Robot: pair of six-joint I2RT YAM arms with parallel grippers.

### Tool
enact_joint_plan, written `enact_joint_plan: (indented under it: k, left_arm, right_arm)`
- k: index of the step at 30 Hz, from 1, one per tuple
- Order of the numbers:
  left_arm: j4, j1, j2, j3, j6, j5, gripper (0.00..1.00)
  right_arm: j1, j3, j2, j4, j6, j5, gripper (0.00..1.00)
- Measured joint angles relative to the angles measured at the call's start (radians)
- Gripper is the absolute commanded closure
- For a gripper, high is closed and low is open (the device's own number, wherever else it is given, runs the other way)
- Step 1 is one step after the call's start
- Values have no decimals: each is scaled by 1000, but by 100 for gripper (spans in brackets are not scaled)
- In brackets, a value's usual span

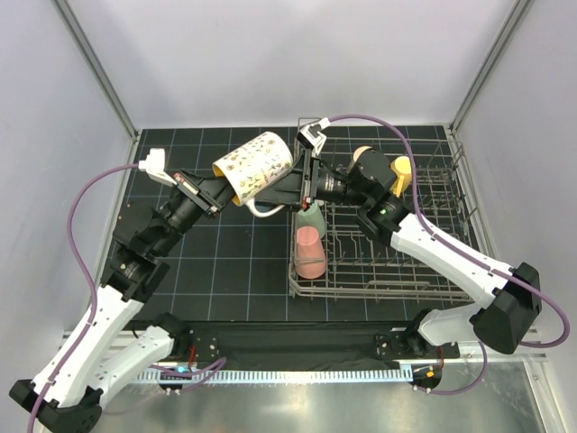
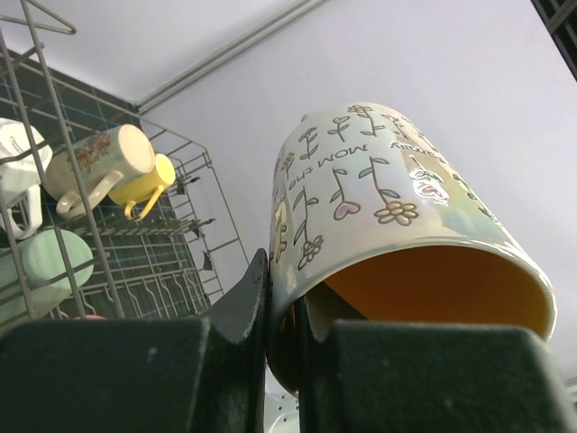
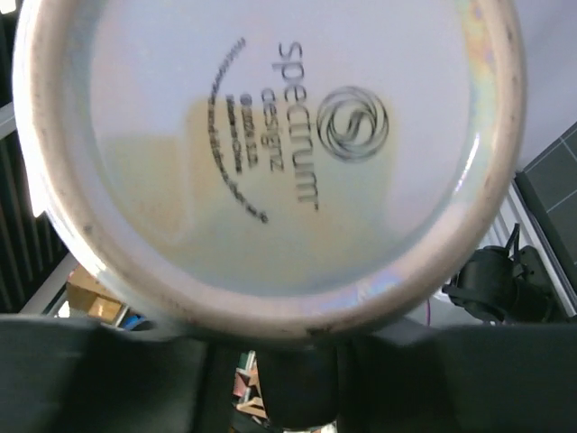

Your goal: Load the cups into the dish rack

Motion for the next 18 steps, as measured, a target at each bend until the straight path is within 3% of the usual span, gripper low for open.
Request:
enact_joint_plan:
  k: [5,10,14,17,18]
  left_arm:
    - [-22,1,-13,-1,-25,-11,100]
    - [-39,1,-19,-1,-32,-18,95]
    - [-73,-2,-26,-1,-27,-19,51]
    - [-125,-10,-43,0,-17,-18,27]
    - [-150,-10,-51,0,-12,-29,23]
  right_arm:
    - [6,3,0,-9,-12,12,96]
    - [13,5,-2,-25,-15,26,96]
    - [25,10,-18,-93,-68,58,96]
    - [27,22,-31,-211,-135,106,96]
    - [26,29,-32,-251,-156,119,96]
